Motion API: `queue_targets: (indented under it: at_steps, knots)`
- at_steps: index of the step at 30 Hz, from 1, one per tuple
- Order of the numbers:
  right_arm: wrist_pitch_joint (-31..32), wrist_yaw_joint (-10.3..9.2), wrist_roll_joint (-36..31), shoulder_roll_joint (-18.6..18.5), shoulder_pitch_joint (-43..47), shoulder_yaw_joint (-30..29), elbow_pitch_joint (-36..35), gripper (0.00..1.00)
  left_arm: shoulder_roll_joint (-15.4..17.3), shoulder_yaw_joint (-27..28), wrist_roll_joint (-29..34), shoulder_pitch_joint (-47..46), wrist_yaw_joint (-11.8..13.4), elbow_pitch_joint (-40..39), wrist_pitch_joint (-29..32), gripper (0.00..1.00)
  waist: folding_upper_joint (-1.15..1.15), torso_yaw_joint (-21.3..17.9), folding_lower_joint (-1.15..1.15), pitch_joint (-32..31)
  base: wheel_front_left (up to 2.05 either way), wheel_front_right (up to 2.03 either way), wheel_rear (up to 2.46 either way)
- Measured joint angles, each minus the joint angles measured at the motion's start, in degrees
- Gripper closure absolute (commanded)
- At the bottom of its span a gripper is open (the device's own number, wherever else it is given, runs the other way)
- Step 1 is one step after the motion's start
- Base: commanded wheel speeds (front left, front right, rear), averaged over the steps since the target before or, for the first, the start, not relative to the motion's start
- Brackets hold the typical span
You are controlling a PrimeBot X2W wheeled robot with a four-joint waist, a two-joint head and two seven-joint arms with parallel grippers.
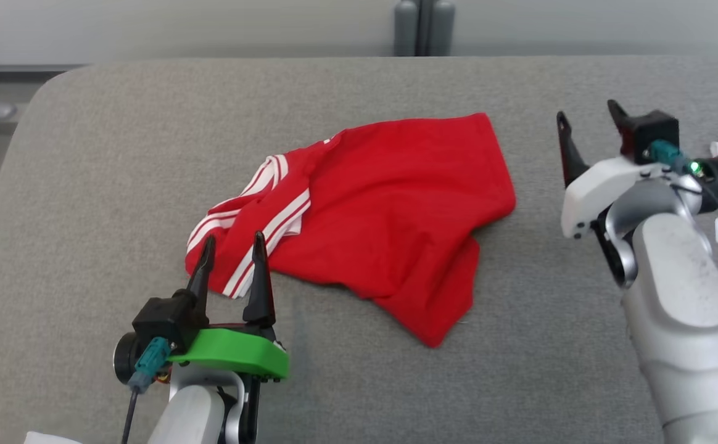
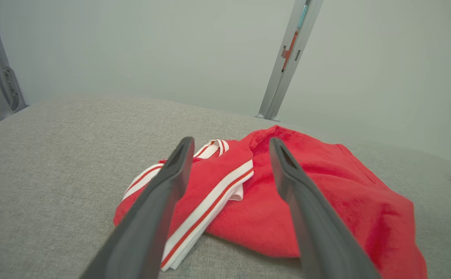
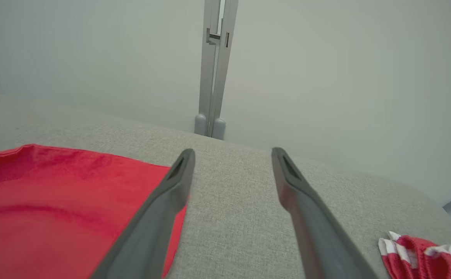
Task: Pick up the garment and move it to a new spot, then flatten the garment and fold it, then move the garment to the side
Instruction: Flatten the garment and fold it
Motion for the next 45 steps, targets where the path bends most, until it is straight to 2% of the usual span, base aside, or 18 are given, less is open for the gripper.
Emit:
queue_targets:
  at_steps: [7,11,18,23,24,26,27,36,45]
  knots:
    - [4.48,-0.01,1.05,-5.55,-10.78,-1.18,12.51,0.0,0.0,-1.81,-0.7,-1.25,0.0,-1.19,0.0,0.0,0.0,6.38,0.0,3.91,0.0,0.0,0.0]
    - [6.67,0.0,1.92,-7.37,-15.0,-1.59,19.53,0.0,0.01,-2.69,-1.41,-1.8,0.35,-2.29,0.0,0.0,0.0,9.89,0.0,6.31,0.0,0.0,0.0]
    - [8.73,0.0,2.45,-8.7,-18.5,-1.64,29.27,0.0,0.0,-3.52,-1.94,-2.48,1.04,-3.63,0.0,0.0,0.0,14.25,0.0,10.73,0.0,0.0,0.0]
    - [9.21,-0.08,4.01,-8.51,-20.89,-1.92,33.18,0.0,-0.01,-3.69,-1.94,-2.49,1.45,-4.01,0.0,0.0,0.0,15.93,0.0,12.66,0.0,0.0,0.0]
    - [9.11,-0.09,4.32,-8.47,-21.26,-1.98,33.74,0.25,-0.01,-3.71,-1.92,-2.53,1.45,-4.09,0.0,0.0,0.0,16.06,0.0,12.92,0.0,0.0,0.0]
    - [8.55,-0.08,4.41,-8.34,-21.9,-1.43,34.61,0.84,-0.01,-3.7,-1.91,-2.62,1.46,-4.23,0.0,0.0,0.0,16.0,0.0,13.07,0.0,0.0,0.0]
    - [8.05,-0.07,4.39,-8.13,-22.1,-0.94,35.01,1.0,-0.02,-3.71,-1.82,-2.68,1.46,-4.25,0.0,0.0,0.0,15.89,0.0,13.01,0.0,0.0,0.0]
    - [0.66,0.0,4.2,-7.3,-22.49,1.58,36.87,1.0,-0.04,-3.55,-0.64,-2.61,1.35,-3.14,0.0,0.0,0.0,14.16,0.0,10.66,0.0,0.0,0.0]
    - [-7.65,0.0,4.26,-6.89,-26.83,3.76,36.21,1.0,-0.07,-3.14,0.87,-1.45,0.43,-1.45,0.0,0.0,0.0,11.73,0.0,5.91,0.0,0.0,0.0]
